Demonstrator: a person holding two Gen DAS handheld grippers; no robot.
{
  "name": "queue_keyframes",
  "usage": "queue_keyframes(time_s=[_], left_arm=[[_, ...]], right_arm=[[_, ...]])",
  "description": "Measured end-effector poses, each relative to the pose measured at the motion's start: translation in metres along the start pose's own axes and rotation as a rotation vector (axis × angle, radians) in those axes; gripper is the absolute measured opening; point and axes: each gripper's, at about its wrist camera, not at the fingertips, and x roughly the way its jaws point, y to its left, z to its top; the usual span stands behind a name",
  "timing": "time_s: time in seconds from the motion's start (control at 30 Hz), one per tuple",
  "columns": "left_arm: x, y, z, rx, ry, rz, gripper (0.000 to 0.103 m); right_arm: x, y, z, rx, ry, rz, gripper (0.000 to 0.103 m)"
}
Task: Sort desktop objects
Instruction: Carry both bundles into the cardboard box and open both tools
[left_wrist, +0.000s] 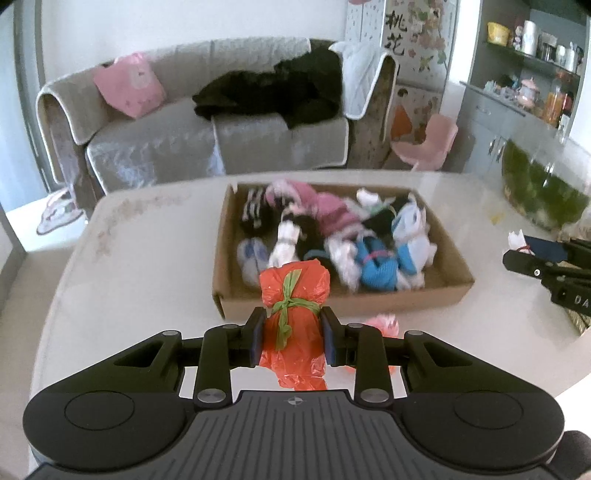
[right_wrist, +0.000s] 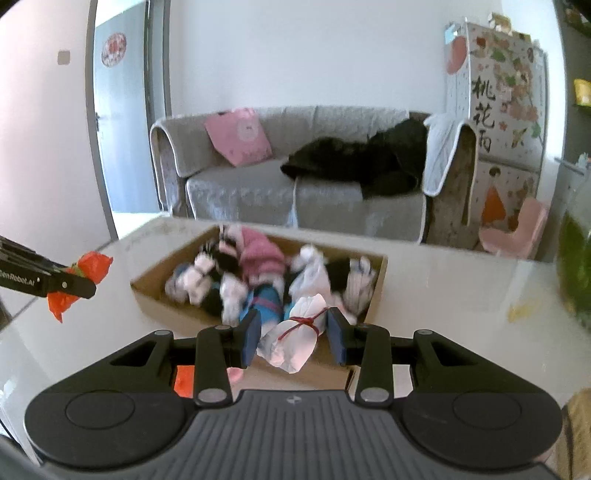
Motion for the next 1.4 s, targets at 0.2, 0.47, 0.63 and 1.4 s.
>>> queue_keyframes(time_s=[0.2,0.47,0.63,1.4], left_arm=[[-0.001,0.004,0.031,-0.014,-0.035,-0.007,0.037],[0.030,0.008,0.066,-0.047,-0.019,-0.016,0.037],[0.066,0.011,0.080,-0.074,0.017,-0.016,0.037],[0.172,0.038,0.066,-0.109,0.158,0.033,0.040]], right_arm=[[0.010,-0.011,0.029,0.010,-0.040,0.031,0.036],[0.046,-0.015,0.053,0.032,-0.031,0.104,0.036],[0.077,-0.010,0.062,0.024,0.007,0.152,0.036],[0.167,0.011,0.038,-0.057,0.192,0.136,0.039]])
